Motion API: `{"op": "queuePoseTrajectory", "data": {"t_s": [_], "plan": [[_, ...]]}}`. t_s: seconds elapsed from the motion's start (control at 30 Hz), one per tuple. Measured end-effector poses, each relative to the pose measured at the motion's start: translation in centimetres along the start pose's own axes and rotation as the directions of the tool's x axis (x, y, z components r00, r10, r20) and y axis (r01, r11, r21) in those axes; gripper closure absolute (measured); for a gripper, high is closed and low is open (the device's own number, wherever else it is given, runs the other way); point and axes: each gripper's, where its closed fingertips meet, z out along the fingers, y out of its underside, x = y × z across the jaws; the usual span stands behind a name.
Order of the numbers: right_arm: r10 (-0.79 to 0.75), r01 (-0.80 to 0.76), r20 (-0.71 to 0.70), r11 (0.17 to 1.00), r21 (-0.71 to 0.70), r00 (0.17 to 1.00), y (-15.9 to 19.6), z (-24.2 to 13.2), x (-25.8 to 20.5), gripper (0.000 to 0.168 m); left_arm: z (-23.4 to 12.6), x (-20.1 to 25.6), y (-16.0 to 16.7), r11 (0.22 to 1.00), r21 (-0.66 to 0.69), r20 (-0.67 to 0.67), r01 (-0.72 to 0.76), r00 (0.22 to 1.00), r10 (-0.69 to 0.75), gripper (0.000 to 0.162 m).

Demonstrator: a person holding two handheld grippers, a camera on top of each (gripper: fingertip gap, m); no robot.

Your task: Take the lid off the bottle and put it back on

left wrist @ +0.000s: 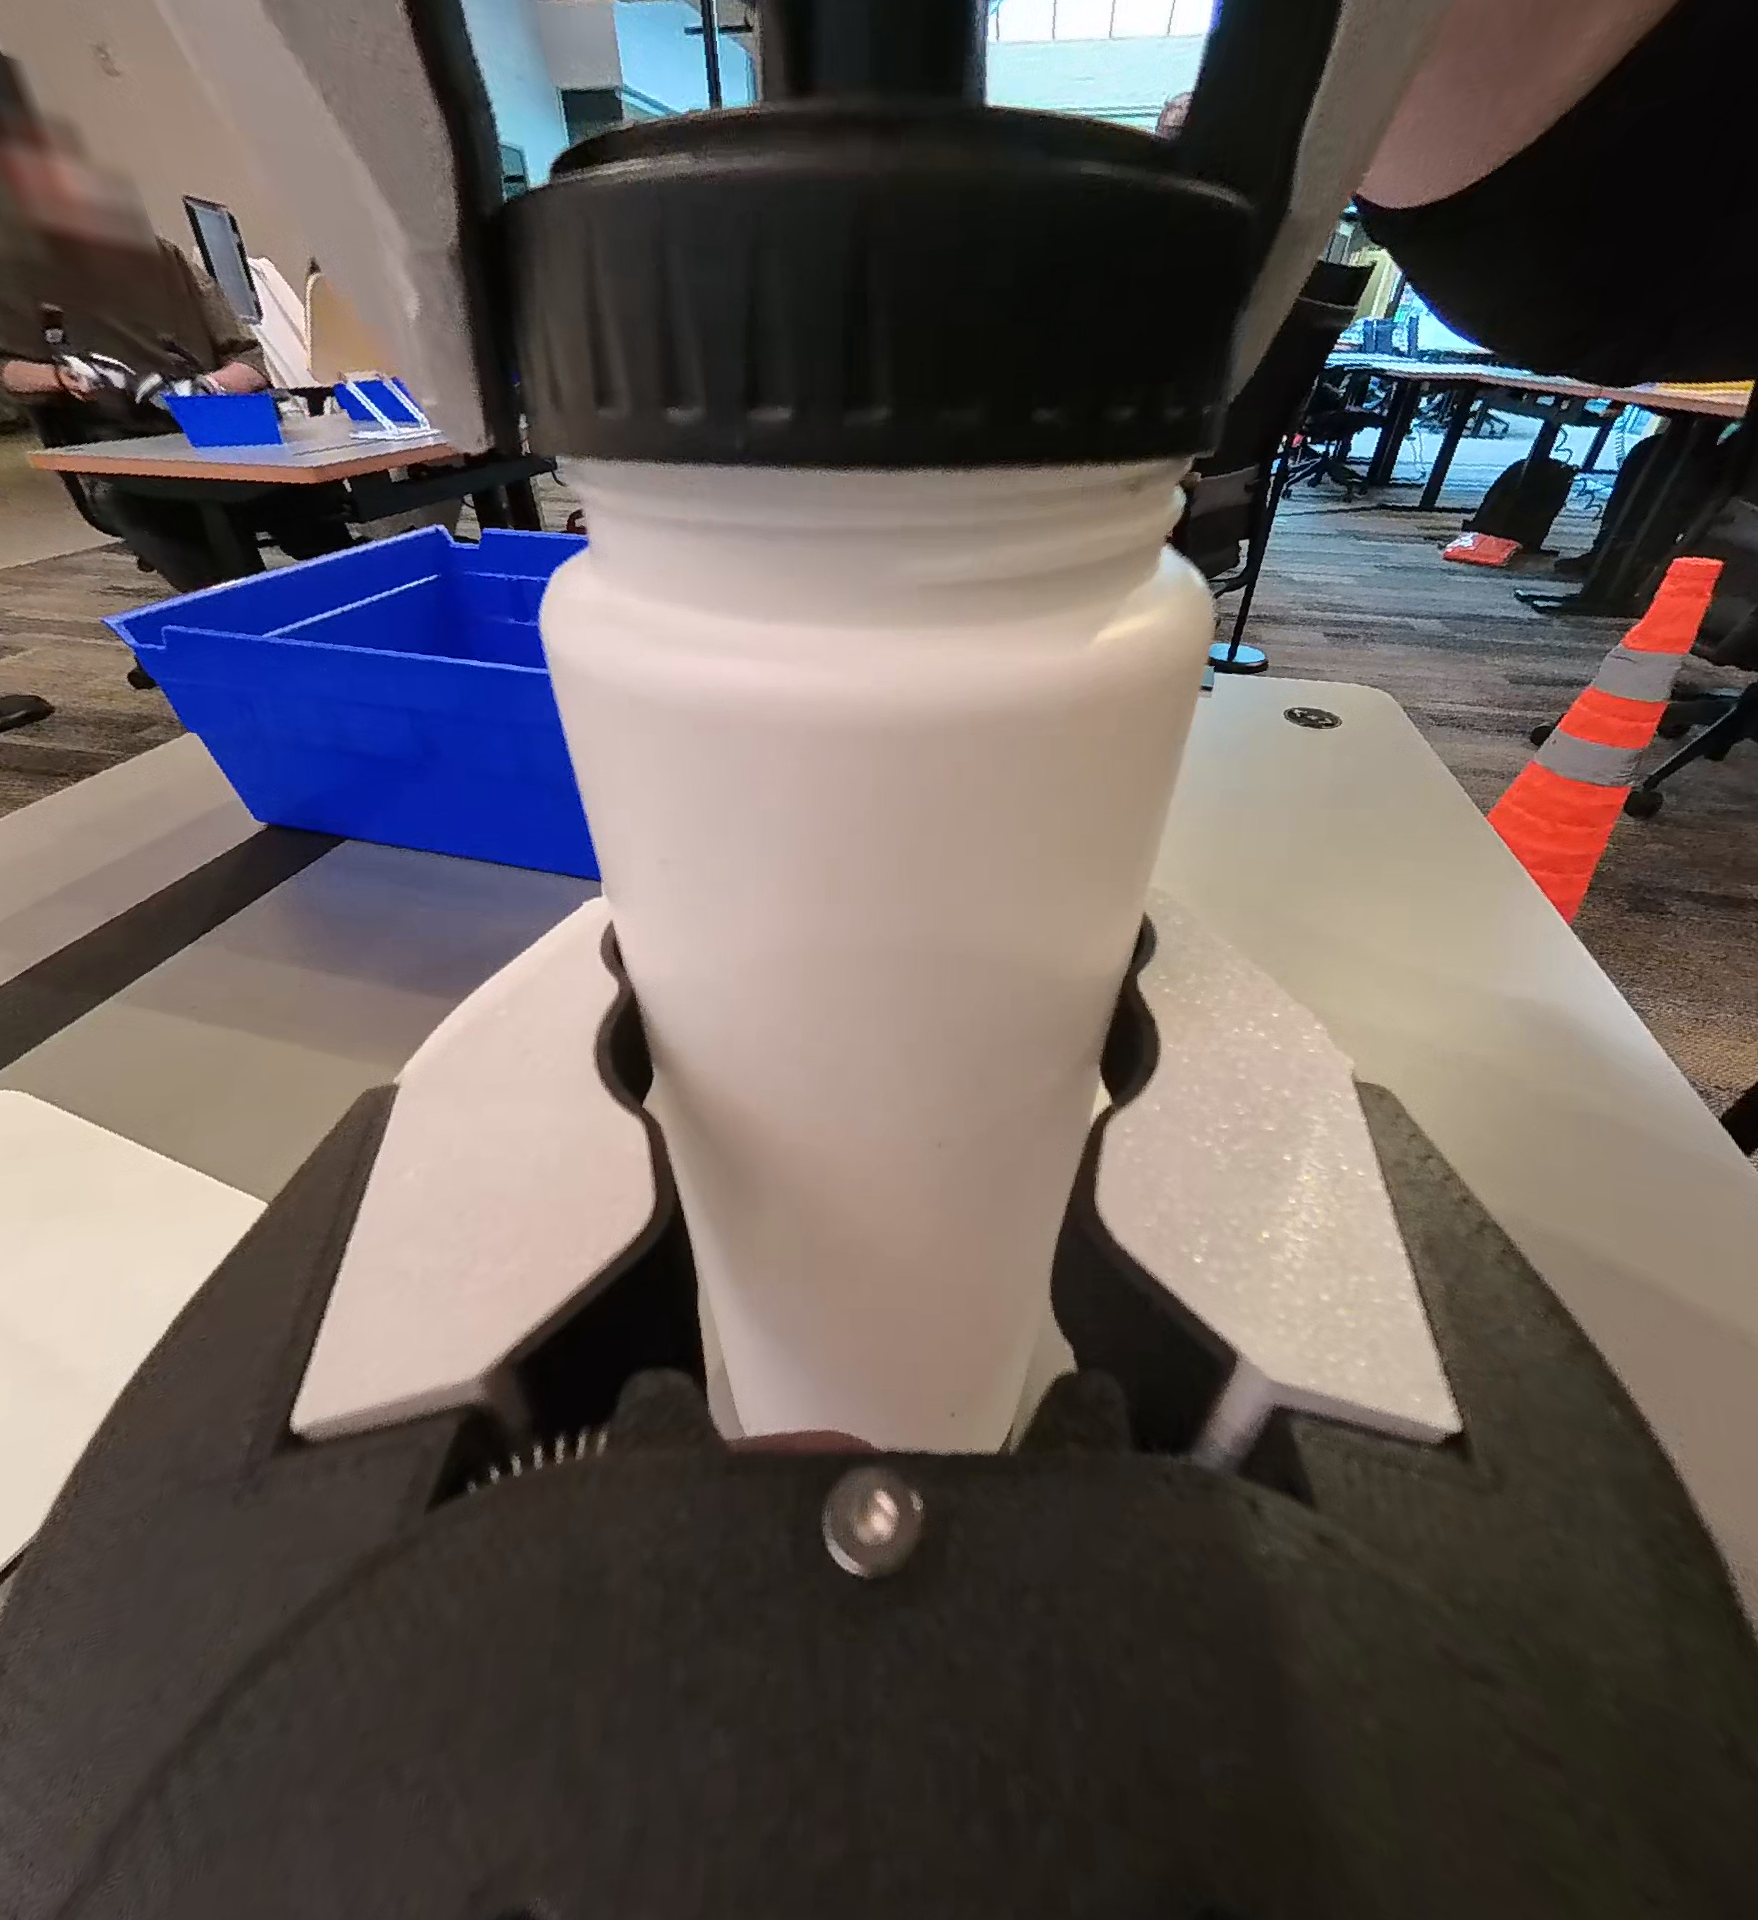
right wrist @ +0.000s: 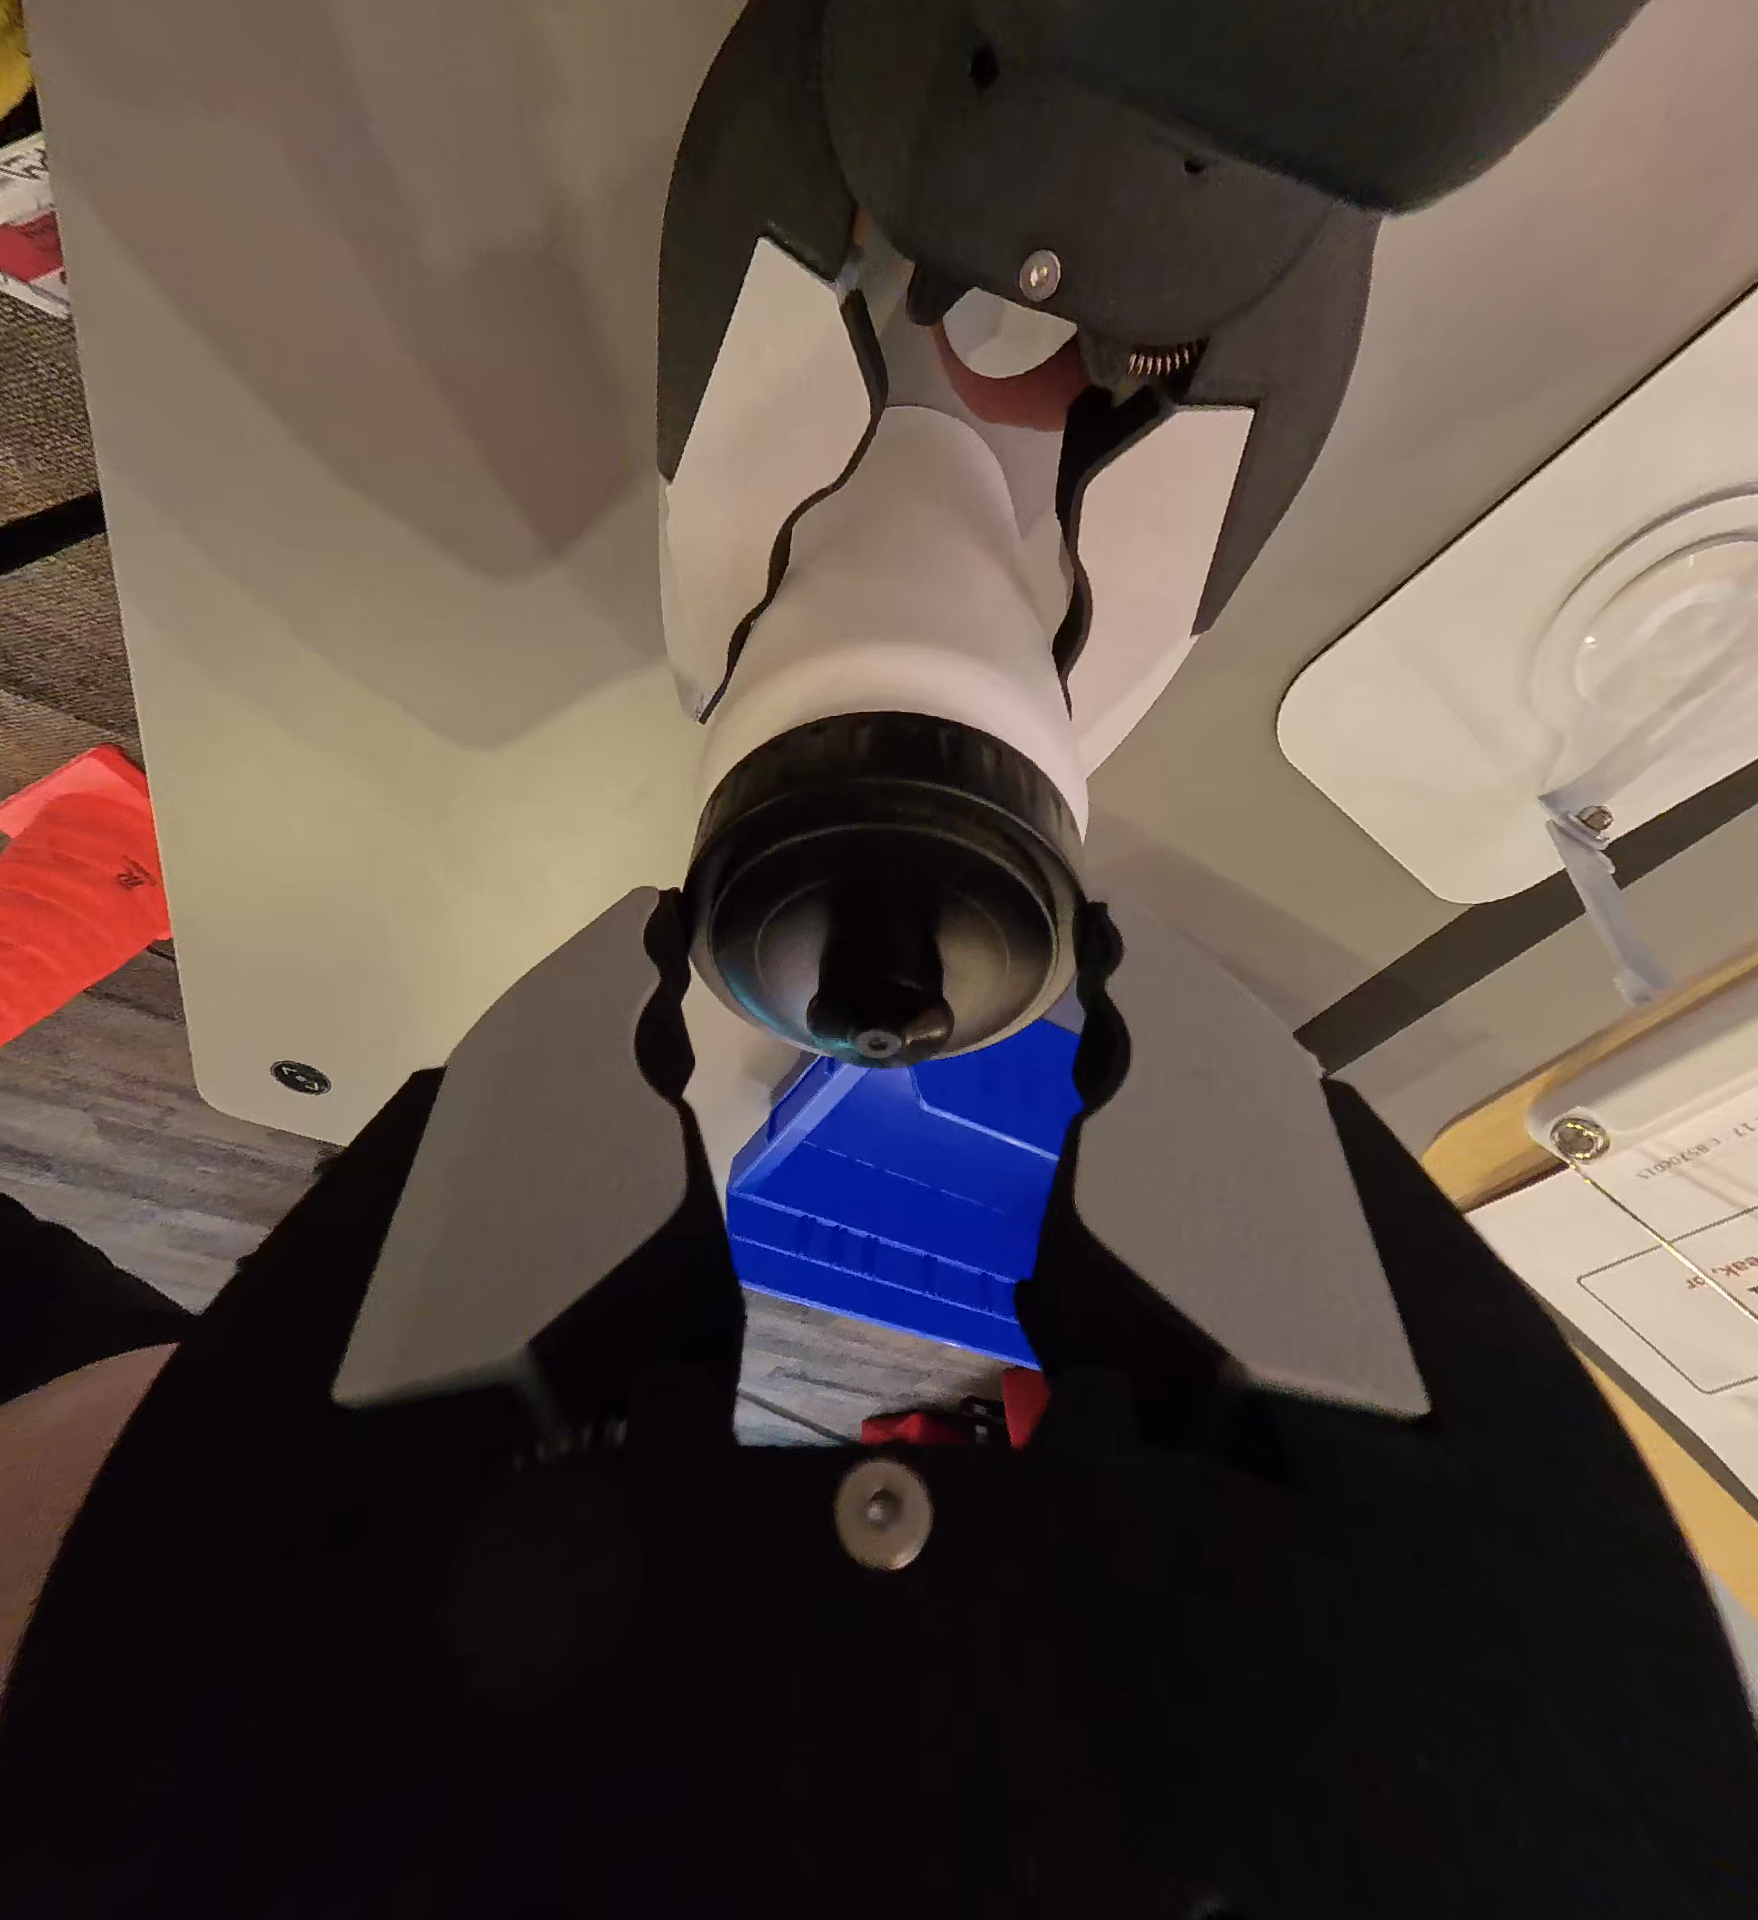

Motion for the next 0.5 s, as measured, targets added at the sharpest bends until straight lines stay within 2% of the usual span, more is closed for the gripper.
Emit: {"op": "queuePoseTrajectory", "data": {"t_s": [0.33, 0.5], "plan": [[0.155, -0.156, 0.048, 0.988, 0.010, 0.987, -0.04, 0.01, -0.14, 0.095, 0.00, -0.04, 0.02, 1.000, -0.004, 0.009, -0.004, 1.000, 0.004, 0.076], [0.108, -0.107, 0.030, 0.994, -0.003, 0.994, 0.30, -0.39, -0.20, 0.096, 0.12, 0.03, 0.01, 1.000, -0.004, 0.004, -0.004, 1.000, 0.004, 0.076]]}}
